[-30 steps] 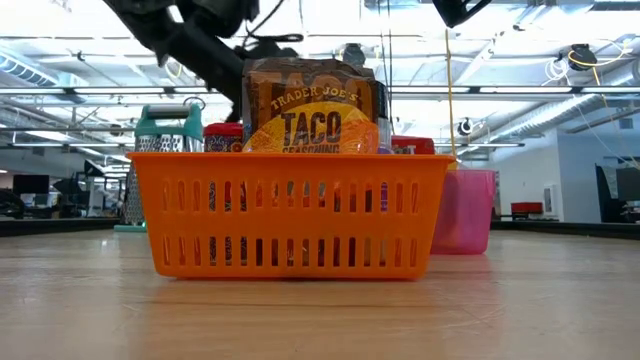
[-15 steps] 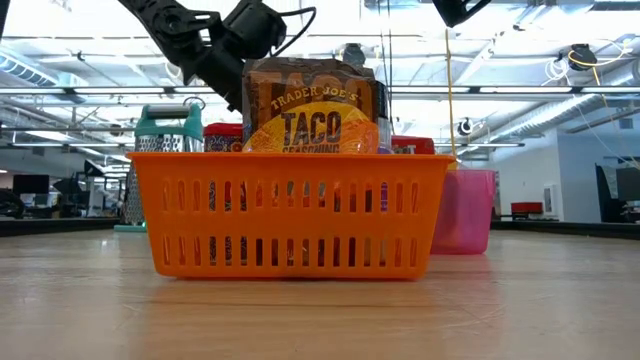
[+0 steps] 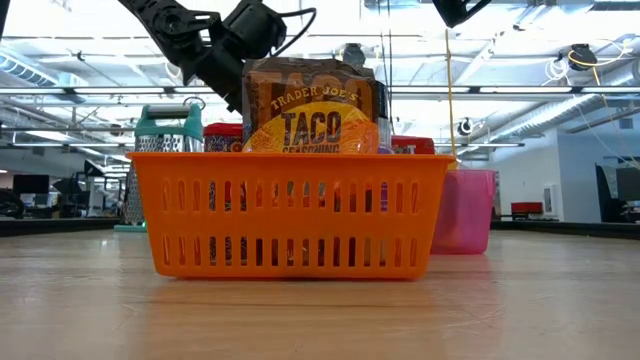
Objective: Pick & Place Kitchen Items
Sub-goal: Return to Home Position
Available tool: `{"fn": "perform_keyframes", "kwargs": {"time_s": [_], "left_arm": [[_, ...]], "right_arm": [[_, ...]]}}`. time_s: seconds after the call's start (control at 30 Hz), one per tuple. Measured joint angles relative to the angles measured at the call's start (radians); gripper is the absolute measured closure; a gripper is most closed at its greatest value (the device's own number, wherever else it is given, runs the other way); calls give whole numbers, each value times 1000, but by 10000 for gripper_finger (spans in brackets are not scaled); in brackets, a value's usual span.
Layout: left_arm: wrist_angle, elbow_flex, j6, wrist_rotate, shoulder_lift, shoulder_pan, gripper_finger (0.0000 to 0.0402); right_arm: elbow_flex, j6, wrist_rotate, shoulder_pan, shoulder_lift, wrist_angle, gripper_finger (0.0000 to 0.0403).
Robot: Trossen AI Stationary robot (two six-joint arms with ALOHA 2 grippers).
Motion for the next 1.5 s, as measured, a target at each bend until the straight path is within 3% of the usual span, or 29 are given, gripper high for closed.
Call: {"fn": "perform_keyframes", "kwargs": {"time_s": [0.3,0.53,0.77,1.2,1.4,1.5], "left_arm": [[-10,0,26,0,0,-2,224],[-37,0,20,40,-3,-18,221],[-198,0,152,107,-94,-59,222],[-704,0,353,105,-486,-153,229],[-919,-1,163,97,-695,-184,229],[-911,-10,180,86,-791,-232,229]], "right_arm": [[0,0,0,0,0,0,314],[0,0,0,0,0,0,314],[0,0,0,0,0,2,314],[-1,0,-3,-91,-25,-37,314],[-37,0,0,-151,-251,-80,314],[-104,-1,0,-174,-399,-30,314]]}}
